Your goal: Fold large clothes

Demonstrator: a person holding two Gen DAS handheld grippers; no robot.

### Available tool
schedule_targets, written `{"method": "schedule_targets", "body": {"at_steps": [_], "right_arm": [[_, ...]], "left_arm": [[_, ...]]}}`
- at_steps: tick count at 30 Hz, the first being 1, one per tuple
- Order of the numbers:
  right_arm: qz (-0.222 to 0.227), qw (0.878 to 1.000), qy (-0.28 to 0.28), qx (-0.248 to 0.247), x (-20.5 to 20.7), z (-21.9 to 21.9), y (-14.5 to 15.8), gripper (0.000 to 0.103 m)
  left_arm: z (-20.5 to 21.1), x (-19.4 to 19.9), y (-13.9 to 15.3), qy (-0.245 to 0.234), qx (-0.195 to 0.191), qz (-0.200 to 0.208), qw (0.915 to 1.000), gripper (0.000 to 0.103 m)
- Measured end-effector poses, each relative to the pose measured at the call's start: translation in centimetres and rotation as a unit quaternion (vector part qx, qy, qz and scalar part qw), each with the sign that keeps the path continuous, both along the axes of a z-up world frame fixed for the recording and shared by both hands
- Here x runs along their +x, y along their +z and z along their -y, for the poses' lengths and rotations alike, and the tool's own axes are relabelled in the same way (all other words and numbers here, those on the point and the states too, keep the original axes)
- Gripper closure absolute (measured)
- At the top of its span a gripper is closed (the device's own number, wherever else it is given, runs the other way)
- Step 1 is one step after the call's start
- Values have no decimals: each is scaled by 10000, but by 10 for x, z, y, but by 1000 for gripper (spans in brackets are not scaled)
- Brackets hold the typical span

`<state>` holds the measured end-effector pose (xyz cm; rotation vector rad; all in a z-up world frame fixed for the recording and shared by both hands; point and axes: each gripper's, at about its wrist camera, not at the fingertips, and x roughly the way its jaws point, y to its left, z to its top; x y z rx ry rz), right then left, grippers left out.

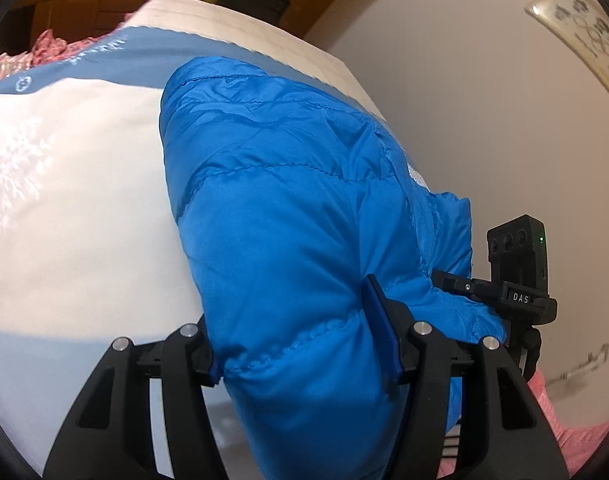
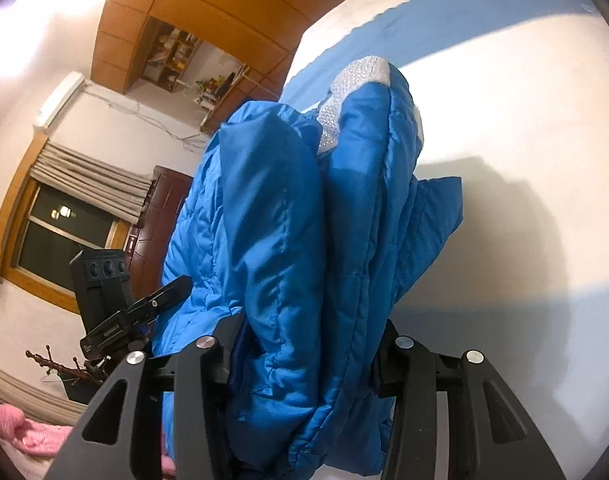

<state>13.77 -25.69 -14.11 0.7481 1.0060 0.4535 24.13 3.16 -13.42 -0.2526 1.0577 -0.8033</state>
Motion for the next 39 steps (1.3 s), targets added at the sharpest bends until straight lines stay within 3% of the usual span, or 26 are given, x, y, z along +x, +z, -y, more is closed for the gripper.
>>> {"method": "schedule_targets", "body": {"at_steps": [6, 9, 10, 12, 16, 21, 24, 28, 32, 34, 37, 39], "right_arm": [[-90, 9998, 183, 66, 77, -28, -23, 58], [-463, 9988, 179, 31, 105, -37, -57, 57], [-588, 9981, 165, -14, 108, -38, -69, 56], [-595, 9978, 102, 268, 110, -38, -83, 53], [-636, 9978, 97, 132, 106, -36, -82, 49], [-623, 9943, 29, -859, 98, -41, -43, 39], [-402, 9907, -96, -1294, 79, -44, -13, 35], [-155, 9914, 81, -1301, 52, -55, 10, 30], [-323, 9858, 105, -1645, 35, -61, -4, 32], [-562, 9875, -15, -1470, 33, -54, -20, 33], [-676, 9835, 7, -1675, 32, -51, -48, 33], [-847, 9852, -60, -1491, 32, -51, -64, 33]], "left_arm": [[-37, 72, -29, 324, 3, -90, 9994, 46], [-54, 97, -58, 413, 88, -368, 9984, 45], [-56, 105, -79, 436, 207, -549, 9973, 42], [-59, 108, -92, 483, 113, -604, 9969, 37], [-60, 113, -93, 491, 128, -563, 9971, 37], [-51, 112, -73, 614, 384, -643, 9953, 35], [-56, 95, -55, 752, 620, -406, 9944, 36], [-59, 65, -26, 752, 707, 64, 9946, 34], [-56, 46, -30, 725, 934, 159, 9929, 36], [-54, 40, -46, 732, 1165, 27, 9905, 36], [-55, 36, -67, 678, 1167, -94, 9908, 34], [-54, 36, -75, 715, 1257, -93, 9894, 30]]}}
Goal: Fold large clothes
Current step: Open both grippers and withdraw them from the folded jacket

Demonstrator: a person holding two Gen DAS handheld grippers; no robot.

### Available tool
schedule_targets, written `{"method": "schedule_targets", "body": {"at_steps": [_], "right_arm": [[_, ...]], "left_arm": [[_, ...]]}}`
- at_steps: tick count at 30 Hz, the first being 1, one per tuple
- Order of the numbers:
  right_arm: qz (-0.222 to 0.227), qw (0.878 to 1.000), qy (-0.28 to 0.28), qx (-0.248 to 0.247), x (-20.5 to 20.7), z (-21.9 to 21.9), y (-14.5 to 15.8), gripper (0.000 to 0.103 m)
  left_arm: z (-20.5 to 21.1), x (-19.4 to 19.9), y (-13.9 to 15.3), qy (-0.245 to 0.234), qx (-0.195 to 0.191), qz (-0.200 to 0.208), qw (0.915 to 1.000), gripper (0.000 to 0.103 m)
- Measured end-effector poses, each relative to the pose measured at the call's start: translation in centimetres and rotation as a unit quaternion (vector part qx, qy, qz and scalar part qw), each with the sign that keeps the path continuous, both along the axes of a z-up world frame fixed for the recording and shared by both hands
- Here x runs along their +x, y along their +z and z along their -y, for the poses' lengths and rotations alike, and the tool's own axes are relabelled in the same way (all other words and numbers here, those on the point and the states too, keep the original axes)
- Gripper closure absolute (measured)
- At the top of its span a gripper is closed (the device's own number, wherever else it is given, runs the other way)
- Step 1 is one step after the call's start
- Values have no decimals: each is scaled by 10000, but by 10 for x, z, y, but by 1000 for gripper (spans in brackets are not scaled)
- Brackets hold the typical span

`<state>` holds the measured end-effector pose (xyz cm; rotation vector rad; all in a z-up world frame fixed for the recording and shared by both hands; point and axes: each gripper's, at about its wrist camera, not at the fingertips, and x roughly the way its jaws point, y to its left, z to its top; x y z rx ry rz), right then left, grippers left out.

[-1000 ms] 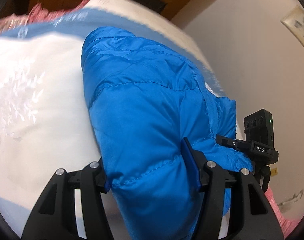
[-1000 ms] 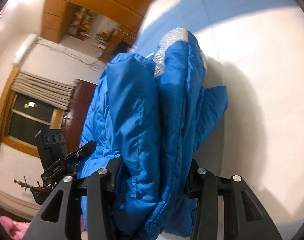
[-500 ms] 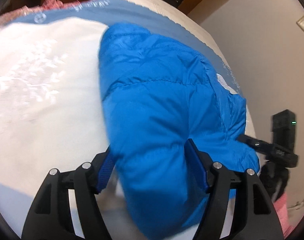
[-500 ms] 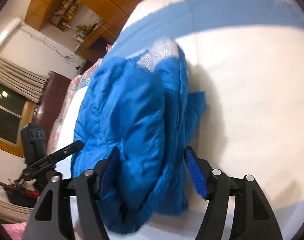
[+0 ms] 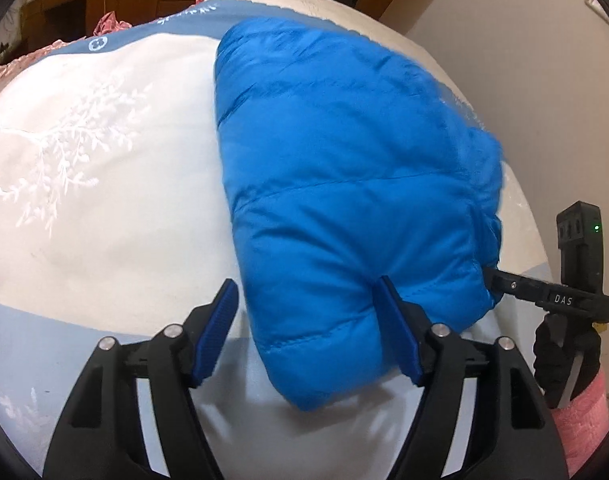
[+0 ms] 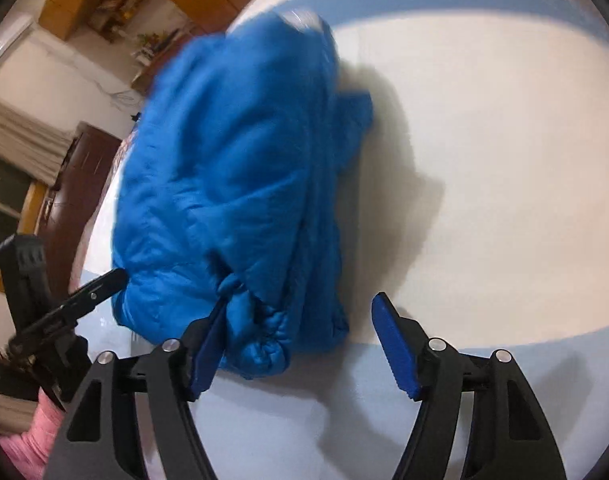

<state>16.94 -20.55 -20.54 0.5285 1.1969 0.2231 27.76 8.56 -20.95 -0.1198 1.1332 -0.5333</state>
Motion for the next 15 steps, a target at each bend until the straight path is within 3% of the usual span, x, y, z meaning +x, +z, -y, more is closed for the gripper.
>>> {"method": "schedule_targets", "body": {"at_steps": [4, 8, 13, 15], "right_arm": [[-21, 9999, -107, 110, 2, 3, -6, 33], [130, 9998, -150, -69, -14, 2, 20, 31], [328, 9953, -137, -899, -46, -6, 60, 16], [425, 9936, -79, -1048, -56, -13, 75, 12]], "left_arm": [[-1, 2, -3, 148, -26, -137, 9998, 30], [-2, -2, 20, 193, 197, -69, 9996, 33], [-3, -25, 51, 245, 590, 182, 9978, 31], [-2, -36, 61, 255, 722, 261, 9967, 24]]}}
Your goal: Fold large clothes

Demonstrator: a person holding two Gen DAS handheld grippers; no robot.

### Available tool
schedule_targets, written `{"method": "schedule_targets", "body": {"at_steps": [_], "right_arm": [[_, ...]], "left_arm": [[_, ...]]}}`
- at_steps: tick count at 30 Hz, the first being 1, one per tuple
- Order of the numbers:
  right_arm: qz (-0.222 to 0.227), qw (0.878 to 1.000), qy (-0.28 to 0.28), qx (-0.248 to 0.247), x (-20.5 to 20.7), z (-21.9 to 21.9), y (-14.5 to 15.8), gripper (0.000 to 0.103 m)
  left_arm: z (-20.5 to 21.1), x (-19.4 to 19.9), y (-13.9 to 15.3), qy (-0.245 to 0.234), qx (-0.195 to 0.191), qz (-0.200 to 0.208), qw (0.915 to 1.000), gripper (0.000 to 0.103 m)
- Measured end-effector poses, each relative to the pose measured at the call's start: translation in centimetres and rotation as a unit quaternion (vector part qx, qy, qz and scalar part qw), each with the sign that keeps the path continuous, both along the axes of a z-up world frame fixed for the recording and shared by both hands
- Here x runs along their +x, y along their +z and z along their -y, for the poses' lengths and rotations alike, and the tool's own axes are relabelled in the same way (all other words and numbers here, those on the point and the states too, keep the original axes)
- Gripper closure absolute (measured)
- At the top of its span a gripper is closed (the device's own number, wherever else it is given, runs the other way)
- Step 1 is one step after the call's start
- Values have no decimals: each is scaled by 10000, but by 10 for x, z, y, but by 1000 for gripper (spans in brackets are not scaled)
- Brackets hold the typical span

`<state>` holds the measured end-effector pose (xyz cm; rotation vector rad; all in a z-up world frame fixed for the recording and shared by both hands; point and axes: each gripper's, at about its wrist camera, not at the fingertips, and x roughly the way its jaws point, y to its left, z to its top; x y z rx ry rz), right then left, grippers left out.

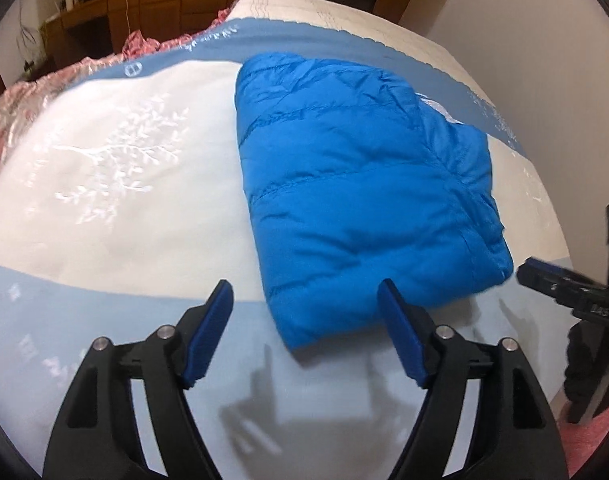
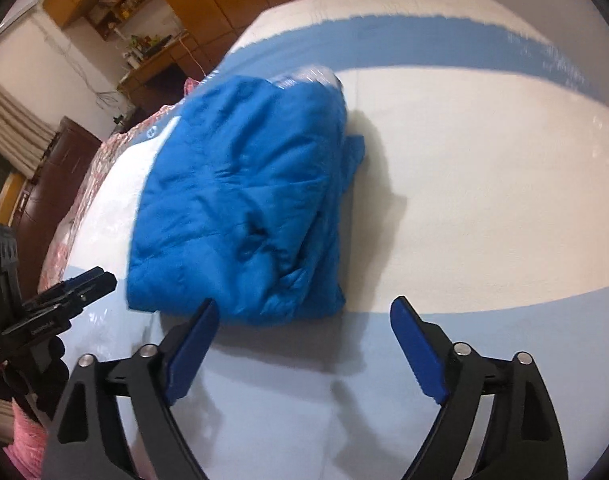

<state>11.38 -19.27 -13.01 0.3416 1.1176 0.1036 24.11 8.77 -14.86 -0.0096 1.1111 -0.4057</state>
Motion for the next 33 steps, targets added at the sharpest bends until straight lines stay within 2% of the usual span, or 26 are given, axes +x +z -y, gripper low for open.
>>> {"method": "schedule_targets", "body": {"at_steps": [2, 6, 16, 26, 33], "right_arm": [[-31, 9996, 8, -288, -8, -7, 11, 6], [57, 9984, 57, -560, -12, -25, 31, 5], [80, 9974, 67, -714, -25, -45, 60, 4], [161, 9963, 73, -846, -39, -51, 79, 4], [216, 9959, 59, -873, -48, -53, 88, 4]], "left_arm": [[-1, -13, 13, 39, 158, 142, 9998, 17], [2, -29, 36, 219, 305, 471, 9982, 11], [-1, -64, 74, 396, 620, 738, 9946, 9], [-8, -82, 97, 385, 476, 866, 9944, 9], [-9, -90, 104, 377, 540, 927, 9935, 9]]}}
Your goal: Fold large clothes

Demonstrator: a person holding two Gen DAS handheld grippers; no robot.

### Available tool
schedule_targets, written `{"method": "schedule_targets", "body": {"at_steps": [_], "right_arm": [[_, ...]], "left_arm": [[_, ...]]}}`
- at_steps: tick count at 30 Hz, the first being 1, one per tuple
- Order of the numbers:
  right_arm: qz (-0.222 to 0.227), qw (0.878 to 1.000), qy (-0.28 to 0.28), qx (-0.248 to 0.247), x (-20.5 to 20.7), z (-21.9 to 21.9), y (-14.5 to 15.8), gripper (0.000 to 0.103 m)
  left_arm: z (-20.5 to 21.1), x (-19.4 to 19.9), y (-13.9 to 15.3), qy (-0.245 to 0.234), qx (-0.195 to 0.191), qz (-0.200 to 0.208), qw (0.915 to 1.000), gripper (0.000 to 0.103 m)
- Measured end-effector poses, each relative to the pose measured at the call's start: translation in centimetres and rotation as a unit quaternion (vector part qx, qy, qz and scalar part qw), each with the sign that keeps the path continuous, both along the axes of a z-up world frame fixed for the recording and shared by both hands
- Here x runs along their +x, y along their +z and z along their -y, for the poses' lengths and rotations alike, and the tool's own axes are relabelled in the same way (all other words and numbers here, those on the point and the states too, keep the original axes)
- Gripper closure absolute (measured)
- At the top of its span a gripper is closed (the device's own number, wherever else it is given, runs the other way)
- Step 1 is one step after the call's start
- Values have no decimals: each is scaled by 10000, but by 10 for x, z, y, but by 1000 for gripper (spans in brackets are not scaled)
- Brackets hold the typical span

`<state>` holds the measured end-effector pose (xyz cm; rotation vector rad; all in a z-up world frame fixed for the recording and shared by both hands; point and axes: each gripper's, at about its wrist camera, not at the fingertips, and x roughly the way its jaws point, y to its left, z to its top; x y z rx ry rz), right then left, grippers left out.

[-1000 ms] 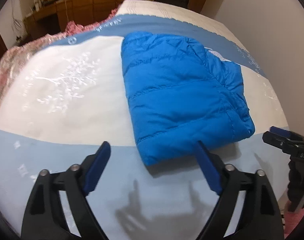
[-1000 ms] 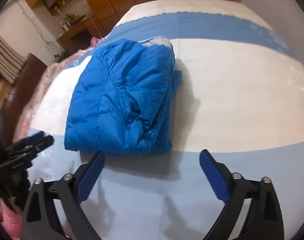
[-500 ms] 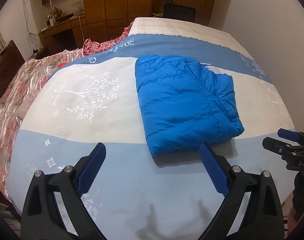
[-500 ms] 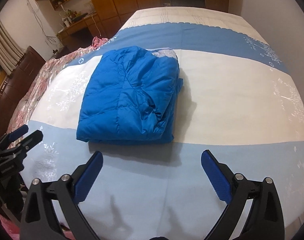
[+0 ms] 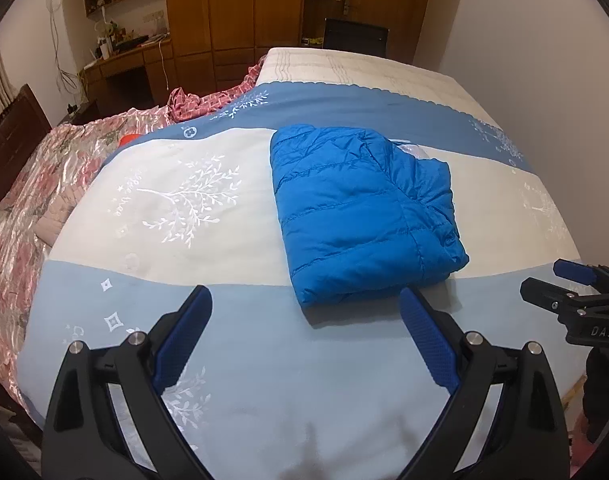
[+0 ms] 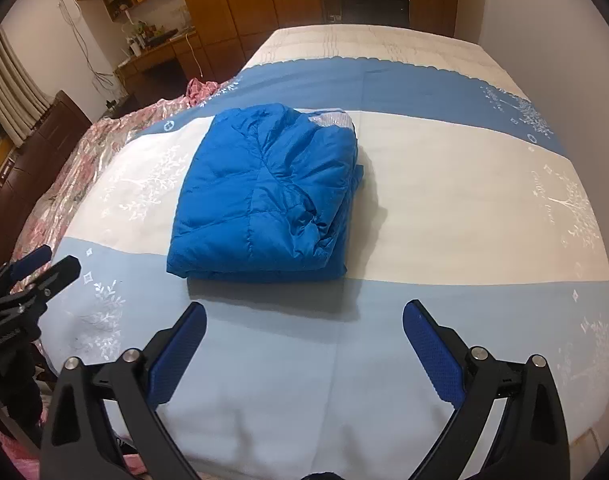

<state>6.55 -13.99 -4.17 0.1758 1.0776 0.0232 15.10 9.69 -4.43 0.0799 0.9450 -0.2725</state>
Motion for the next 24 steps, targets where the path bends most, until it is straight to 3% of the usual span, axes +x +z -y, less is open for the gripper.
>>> {"method": "schedule_targets", "body": {"at_steps": [24], "right_arm": [[-74, 9999, -9, -101, -10, 0, -2, 4]], "left_arm": [[4, -9, -10, 60, 104, -72, 9999, 9]]}}
